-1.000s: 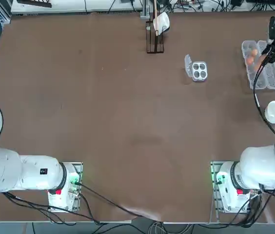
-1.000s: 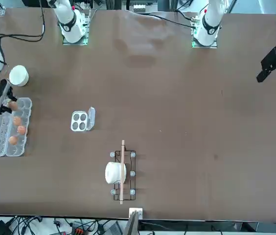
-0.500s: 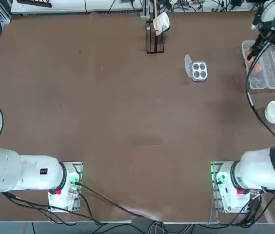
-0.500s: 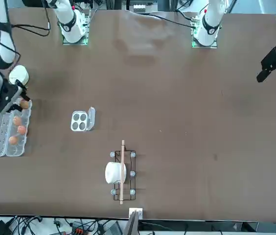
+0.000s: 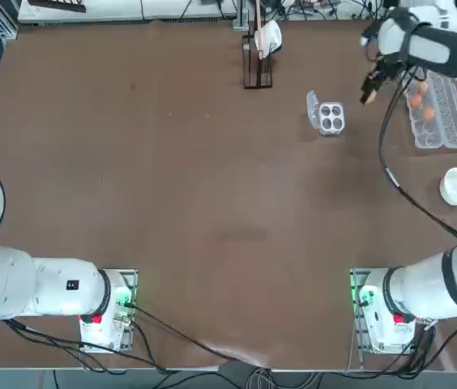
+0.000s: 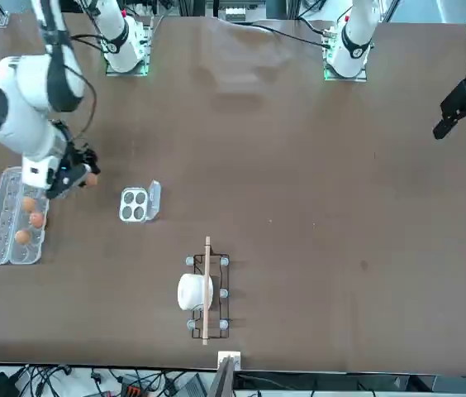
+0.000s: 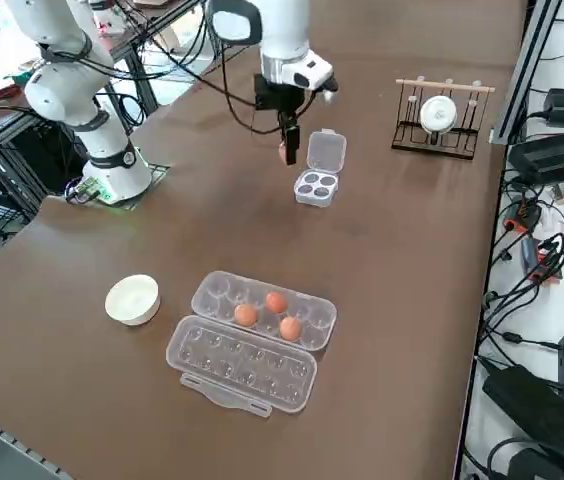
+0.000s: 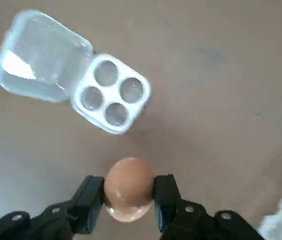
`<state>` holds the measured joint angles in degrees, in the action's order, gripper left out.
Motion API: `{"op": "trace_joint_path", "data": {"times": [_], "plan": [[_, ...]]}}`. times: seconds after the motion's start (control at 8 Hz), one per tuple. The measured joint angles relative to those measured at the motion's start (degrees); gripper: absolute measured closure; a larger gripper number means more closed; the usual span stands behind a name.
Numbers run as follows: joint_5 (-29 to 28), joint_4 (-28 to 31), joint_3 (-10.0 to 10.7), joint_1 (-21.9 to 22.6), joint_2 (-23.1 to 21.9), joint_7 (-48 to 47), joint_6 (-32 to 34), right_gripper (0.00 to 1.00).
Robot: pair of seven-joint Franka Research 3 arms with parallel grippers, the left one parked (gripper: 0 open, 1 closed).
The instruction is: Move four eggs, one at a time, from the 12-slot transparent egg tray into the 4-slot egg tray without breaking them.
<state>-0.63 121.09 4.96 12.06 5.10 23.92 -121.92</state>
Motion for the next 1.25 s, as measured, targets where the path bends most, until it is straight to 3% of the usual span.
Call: {"op": "trace_joint_path", "data": {"times": [0.38,0.62,1.25], "plan": [[0.0,0.9,0.0,5.4,2.9,-11.6,-6.2,0.42],[0.0,1.2,0.1,6.9,6.7,-15.8,-11.4,0.42],[0.0,1.2,0.1,8.1,11.2,-19.6,-17.3,0.42]]}}
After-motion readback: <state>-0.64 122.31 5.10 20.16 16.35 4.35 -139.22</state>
